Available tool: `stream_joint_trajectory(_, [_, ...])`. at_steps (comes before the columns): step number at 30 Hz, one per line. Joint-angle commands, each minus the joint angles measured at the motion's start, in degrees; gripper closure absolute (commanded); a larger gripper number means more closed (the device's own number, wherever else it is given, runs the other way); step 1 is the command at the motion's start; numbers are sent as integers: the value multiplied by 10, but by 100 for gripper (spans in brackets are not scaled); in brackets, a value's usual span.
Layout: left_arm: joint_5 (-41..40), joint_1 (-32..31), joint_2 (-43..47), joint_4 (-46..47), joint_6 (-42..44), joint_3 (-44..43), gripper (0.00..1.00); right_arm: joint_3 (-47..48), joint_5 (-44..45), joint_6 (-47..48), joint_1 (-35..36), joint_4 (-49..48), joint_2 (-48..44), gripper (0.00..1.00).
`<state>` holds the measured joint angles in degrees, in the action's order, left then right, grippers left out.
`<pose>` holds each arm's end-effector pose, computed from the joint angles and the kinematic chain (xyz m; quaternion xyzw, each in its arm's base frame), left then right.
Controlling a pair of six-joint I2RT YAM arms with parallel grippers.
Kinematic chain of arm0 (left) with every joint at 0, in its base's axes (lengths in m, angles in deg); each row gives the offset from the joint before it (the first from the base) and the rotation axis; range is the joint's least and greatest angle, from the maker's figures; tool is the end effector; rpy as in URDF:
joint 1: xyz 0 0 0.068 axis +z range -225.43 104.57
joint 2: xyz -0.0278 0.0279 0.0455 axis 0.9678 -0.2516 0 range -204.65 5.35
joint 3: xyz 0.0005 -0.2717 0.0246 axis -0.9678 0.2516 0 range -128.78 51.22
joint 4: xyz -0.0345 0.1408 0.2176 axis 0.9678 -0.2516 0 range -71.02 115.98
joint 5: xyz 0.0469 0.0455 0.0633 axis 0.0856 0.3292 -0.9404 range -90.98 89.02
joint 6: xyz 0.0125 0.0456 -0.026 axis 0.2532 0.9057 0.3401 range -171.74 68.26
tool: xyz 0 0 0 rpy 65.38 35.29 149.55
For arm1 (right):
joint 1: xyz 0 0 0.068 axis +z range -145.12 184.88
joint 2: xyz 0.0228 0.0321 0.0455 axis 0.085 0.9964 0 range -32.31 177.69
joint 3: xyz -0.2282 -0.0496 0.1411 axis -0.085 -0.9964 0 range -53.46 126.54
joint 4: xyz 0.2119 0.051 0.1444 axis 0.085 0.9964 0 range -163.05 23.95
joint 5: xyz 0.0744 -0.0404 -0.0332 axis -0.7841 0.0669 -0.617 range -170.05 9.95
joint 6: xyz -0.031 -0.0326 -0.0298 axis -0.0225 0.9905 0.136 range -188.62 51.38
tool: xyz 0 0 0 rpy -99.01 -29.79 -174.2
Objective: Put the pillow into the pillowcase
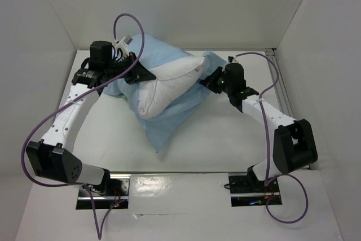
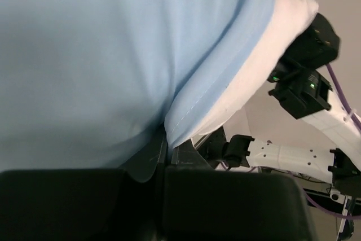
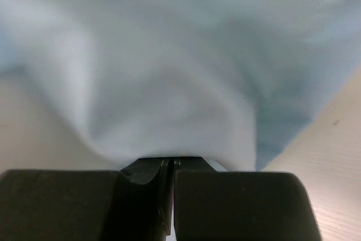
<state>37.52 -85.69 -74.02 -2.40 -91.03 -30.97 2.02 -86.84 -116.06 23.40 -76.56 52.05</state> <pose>0.2962 -0.0762 0.4009 -0.0300 0.8173 -0.4642 0.3401 0.3176 0.1108 0.2637 0.1800 0.8249 0.3325 0.4203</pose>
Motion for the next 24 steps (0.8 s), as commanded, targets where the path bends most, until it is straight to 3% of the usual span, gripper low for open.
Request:
stream_joint_trajectory(1, [-64,20,-16,45,-11,14,100,20,-99,59,-16,-28,-43,100])
stream_joint_trajectory(7, [-100,-1,-21,74,-41,7,100,-13,-225,140,-22,3,-62,100])
stream_joint_trajectory(17, [-210,-14,-29,61,-69,-17,100,-96,-241,208,-53,147,-148,100])
stream_joint_trajectory(24, [-302,-47,-75,-40,-10,-54,100,-129,-181,134,-121,57,-308,100])
